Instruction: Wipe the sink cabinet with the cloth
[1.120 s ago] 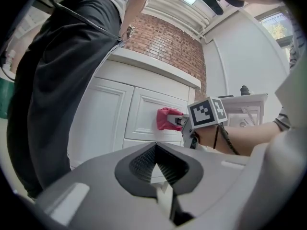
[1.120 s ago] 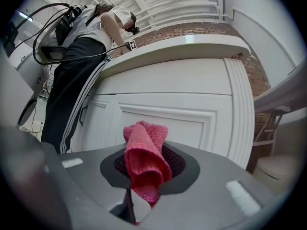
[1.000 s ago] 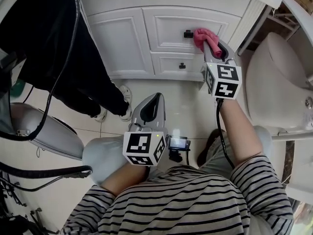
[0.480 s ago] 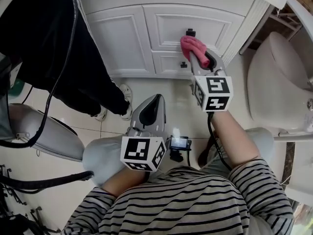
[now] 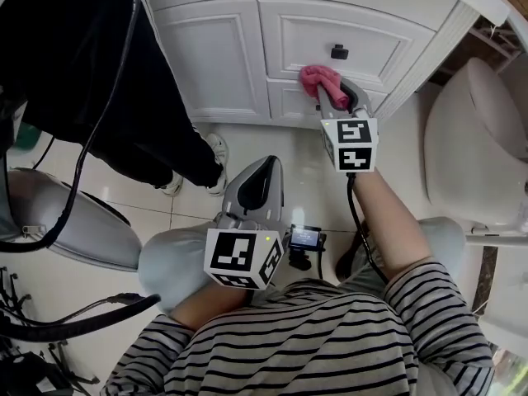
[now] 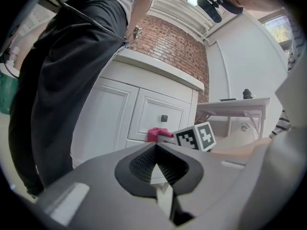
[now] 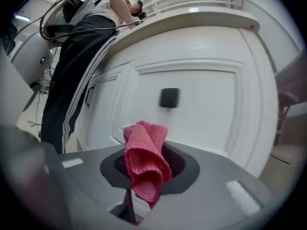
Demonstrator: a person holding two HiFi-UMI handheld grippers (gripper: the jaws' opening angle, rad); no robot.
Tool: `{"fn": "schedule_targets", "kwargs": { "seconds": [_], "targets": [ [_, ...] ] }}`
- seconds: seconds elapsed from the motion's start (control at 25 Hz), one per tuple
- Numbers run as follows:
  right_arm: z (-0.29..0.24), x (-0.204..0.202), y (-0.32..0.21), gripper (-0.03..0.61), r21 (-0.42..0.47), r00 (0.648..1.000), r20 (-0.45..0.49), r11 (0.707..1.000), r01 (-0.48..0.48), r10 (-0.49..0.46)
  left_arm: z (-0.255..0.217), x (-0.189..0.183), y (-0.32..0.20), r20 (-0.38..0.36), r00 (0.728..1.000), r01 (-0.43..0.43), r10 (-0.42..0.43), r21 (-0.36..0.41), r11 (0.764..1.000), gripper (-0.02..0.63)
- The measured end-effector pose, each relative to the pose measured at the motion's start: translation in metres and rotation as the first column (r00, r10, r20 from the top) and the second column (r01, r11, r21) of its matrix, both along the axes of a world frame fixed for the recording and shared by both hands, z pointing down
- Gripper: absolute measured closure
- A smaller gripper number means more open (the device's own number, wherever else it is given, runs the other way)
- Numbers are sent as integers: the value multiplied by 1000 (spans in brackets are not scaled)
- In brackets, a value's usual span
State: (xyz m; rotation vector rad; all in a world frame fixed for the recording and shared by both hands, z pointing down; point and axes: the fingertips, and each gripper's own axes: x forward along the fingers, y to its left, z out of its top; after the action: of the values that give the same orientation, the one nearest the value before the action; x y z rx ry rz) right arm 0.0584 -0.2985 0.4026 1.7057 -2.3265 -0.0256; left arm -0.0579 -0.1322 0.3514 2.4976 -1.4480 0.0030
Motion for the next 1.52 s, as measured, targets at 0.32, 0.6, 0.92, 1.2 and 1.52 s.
{"fn": "schedule_targets", "kwargs": {
  "seconds": [0.32,0.6,0.92,1.2,1.52],
  "targets": [
    [1,174,41,488,-55,922,70,925,-377,380,4,16,4,12,1000,-22,22,-9,1000,620],
    [2,33,44,488,-22,989,147,999,-30,33,-4,14,7,-10,1000,-16,16,4,1000,620],
    [57,-107,-1,486,-42,955,-130,964,263,-267,7,0,1,25,1000,5,-5,-4,1000,620],
    [68,-18,-2,486,-80,986,-129,992,97,-107,10,3,-2,18,1000,-4,5,-17,1000,620],
    [73,125,21,485,-120,978,-93,973,-196,186,14,16,2,29,999,-18,18,-28,999,620]
  ]
}}
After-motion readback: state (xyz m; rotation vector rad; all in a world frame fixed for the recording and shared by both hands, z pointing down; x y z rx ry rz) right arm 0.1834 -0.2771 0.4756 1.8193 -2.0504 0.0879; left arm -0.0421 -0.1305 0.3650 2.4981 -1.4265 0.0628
